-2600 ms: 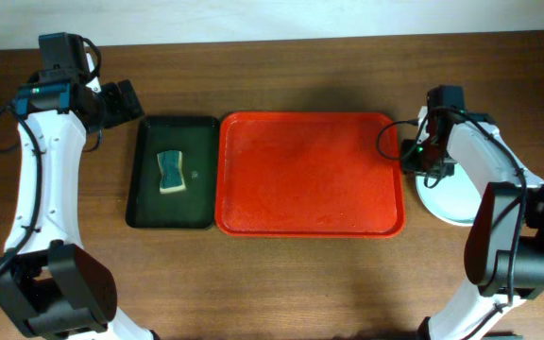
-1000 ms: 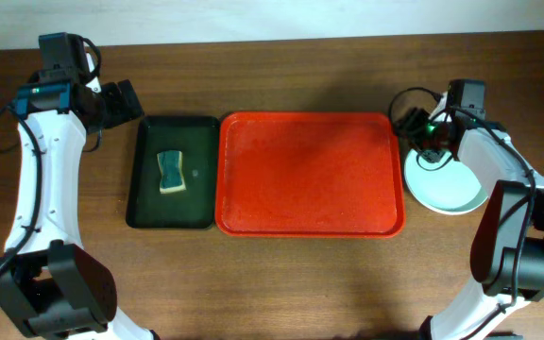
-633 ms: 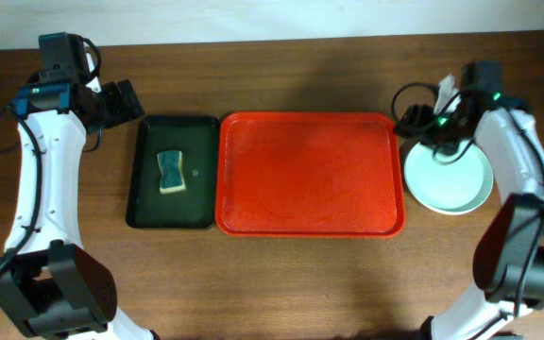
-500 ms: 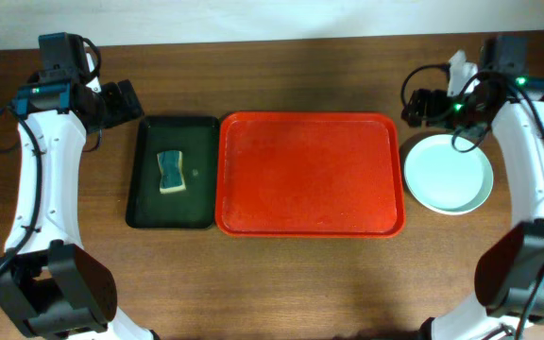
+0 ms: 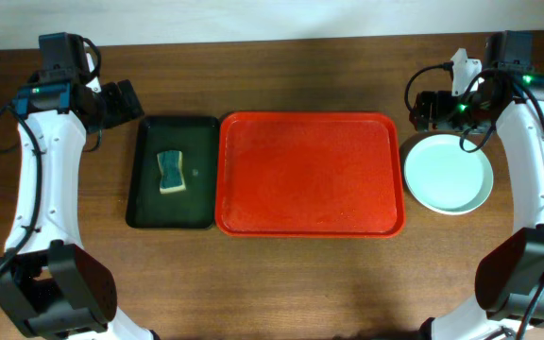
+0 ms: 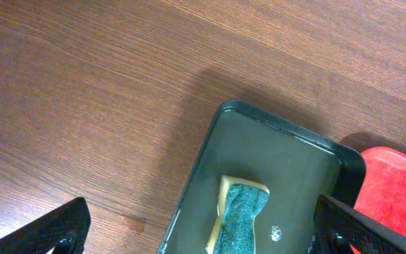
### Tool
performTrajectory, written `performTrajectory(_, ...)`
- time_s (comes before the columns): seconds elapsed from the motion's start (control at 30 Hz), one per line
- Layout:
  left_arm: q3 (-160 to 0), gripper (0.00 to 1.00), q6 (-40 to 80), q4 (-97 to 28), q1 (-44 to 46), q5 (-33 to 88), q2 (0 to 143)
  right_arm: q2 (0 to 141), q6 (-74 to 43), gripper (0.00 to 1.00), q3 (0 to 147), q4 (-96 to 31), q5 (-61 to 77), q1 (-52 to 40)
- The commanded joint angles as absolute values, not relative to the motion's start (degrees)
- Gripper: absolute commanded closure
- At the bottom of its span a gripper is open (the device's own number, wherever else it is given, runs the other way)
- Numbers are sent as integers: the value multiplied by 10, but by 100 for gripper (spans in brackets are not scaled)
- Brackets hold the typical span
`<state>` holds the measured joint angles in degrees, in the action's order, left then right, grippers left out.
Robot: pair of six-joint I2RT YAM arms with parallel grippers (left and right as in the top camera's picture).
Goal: Clean dirty plates on tray and stack at the side
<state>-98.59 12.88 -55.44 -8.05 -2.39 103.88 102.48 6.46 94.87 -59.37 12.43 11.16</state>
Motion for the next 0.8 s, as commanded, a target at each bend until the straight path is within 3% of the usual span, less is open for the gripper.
performTrajectory(0.0,-986,1,132,-554,-79,-26,1042,1027,71,1,948,-594,115,109)
performTrajectory(0.37,-986,1,132,-554,-79,-26,1042,994,71,1,947,-594,115,109)
performTrajectory(0.77,-986,1,132,-554,-79,-26,1042,658,71,1,947,-594,115,109)
